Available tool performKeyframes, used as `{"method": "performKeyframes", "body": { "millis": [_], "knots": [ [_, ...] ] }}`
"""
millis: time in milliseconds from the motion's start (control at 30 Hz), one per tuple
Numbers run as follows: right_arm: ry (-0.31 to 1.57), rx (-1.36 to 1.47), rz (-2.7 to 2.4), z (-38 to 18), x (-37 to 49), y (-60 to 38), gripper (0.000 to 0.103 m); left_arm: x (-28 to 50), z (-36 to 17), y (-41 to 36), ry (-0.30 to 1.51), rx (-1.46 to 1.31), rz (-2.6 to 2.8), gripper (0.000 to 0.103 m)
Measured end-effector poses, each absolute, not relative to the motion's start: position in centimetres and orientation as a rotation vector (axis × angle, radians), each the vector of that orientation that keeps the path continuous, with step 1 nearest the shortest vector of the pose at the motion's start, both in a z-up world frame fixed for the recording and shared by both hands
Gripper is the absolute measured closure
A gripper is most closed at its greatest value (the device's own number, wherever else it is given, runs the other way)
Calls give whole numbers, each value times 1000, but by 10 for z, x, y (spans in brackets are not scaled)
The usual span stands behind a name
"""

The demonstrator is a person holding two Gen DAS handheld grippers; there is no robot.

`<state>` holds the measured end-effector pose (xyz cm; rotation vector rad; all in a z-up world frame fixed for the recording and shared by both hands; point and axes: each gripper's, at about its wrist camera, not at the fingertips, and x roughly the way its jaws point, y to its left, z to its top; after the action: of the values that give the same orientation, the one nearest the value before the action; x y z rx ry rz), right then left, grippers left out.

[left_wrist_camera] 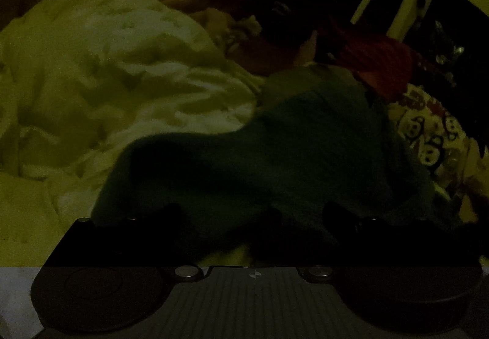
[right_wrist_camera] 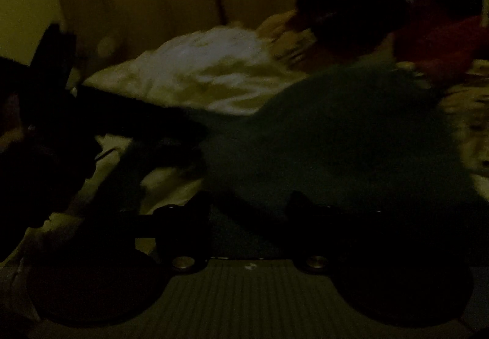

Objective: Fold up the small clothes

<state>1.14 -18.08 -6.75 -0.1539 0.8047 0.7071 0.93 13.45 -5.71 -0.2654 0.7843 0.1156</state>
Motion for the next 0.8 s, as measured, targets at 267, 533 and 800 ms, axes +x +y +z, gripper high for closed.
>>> {"method": "performKeyframes", "body": {
  "millis": [267, 533, 800],
  "knots": [
    [830, 199, 381, -46, 39, -294, 35, 22, -71, 150, 804, -311, 97, 0],
    [853, 276, 364, -66, 34, -305, 35, 47, -84, 111, 853, -266, -39, 5],
    [815, 312, 330, -59, 43, -321, 38, -16, -5, 119, 724, -419, -196, 38]
  ]
}}
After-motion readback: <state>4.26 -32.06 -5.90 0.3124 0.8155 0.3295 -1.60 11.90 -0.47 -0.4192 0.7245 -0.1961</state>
